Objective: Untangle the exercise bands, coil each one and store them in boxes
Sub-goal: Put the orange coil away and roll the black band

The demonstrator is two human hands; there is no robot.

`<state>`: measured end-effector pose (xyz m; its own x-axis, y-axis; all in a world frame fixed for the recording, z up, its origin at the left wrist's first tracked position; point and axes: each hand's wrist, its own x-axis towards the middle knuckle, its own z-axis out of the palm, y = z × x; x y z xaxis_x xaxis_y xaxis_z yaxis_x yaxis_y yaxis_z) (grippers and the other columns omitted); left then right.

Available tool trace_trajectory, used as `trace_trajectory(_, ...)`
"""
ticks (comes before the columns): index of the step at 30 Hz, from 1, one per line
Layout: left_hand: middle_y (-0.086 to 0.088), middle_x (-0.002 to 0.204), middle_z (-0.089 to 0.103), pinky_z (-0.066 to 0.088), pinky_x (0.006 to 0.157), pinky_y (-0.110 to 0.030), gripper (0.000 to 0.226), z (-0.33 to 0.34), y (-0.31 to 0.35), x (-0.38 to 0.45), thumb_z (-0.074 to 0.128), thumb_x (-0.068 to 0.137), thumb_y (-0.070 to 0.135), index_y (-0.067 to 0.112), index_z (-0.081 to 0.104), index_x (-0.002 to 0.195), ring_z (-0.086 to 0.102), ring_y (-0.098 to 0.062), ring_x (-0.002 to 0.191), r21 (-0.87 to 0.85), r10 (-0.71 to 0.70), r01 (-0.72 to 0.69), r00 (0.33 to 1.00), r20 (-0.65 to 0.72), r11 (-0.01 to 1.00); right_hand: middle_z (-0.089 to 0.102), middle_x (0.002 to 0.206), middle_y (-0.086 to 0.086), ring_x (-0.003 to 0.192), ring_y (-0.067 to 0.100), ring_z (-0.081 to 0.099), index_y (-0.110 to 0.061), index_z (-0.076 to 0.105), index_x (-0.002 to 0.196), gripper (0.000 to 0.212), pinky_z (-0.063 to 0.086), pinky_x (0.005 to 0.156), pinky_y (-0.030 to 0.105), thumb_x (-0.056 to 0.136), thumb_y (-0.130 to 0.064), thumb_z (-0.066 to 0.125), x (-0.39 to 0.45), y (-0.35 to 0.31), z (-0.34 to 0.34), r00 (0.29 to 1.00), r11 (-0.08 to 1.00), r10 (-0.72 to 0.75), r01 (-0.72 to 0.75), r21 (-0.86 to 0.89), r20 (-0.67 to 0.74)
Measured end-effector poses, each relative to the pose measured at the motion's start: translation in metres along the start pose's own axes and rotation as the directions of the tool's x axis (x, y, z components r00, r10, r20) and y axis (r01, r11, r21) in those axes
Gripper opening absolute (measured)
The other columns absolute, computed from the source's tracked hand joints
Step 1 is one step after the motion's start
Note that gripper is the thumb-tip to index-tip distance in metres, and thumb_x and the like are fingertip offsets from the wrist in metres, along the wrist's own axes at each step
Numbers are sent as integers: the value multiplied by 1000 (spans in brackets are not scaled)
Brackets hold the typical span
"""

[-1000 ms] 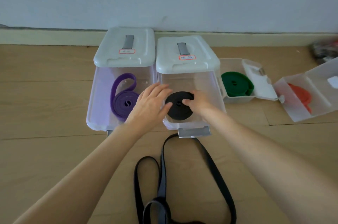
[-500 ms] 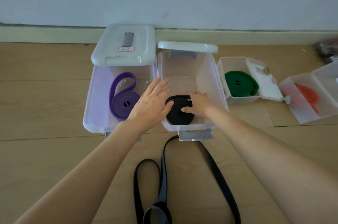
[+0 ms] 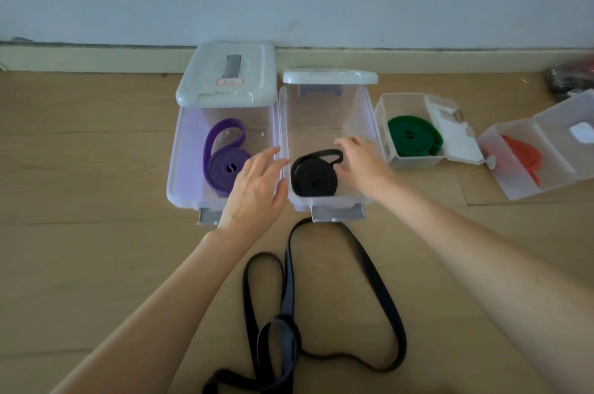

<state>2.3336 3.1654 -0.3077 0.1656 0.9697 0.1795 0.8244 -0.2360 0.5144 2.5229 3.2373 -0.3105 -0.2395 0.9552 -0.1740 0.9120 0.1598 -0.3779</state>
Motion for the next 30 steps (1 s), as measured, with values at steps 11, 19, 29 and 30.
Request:
trace_trajectory(11, -11, 125, 48, 42, 93, -44, 35, 26, 21, -201, 62, 85, 18, 8, 56, 117, 49, -33, 110, -35, -300, 335, 880, 368, 942, 45, 129, 3, 106, 17, 49, -17, 45, 129, 46, 40, 85, 27, 87, -25, 62, -182, -22, 71, 822, 962, -274, 237, 138, 500)
trace_trajectory(19, -7, 118, 45, 41, 91, -33, 46, 10, 17, -233, 67, 79, 22, 11, 47, 119, 50, -26, 110, 12, -321, 360, 815, 482, 933, 62, 118, 4, 106, 21, 57, -17, 55, 118, 37, 38, 75, 21, 83, -21, 68, -202, -77, 110, 948, 945, 25, -126, 302, 318)
trace_trajectory(29, 25, 95, 52, 32, 70, 4, 43, -91, 106, -168, 78, 71, 21, 29, 54, 105, 51, -7, 96, -375, -119, 252, 931, 344, 892, 67, 98, 4, 89, 16, 57, -14, 69, 104, 24, 35, 74, 22, 80, -15, 69, -241, -124, -69, 908, 904, -419, 416, 100, 15)
trace_trajectory(30, 19, 84, 57, 36, 64, 1, 27, -103, 117, -164, 75, 74, 18, 28, 57, 92, 54, -8, 86, -389, -109, 230, 945, 309, 892, 68, 94, 1, 83, 10, 54, -15, 71, 102, 22, 32, 71, 18, 79, -17, 71, -250, -131, -89, 896, 890, -444, 443, 108, -17)
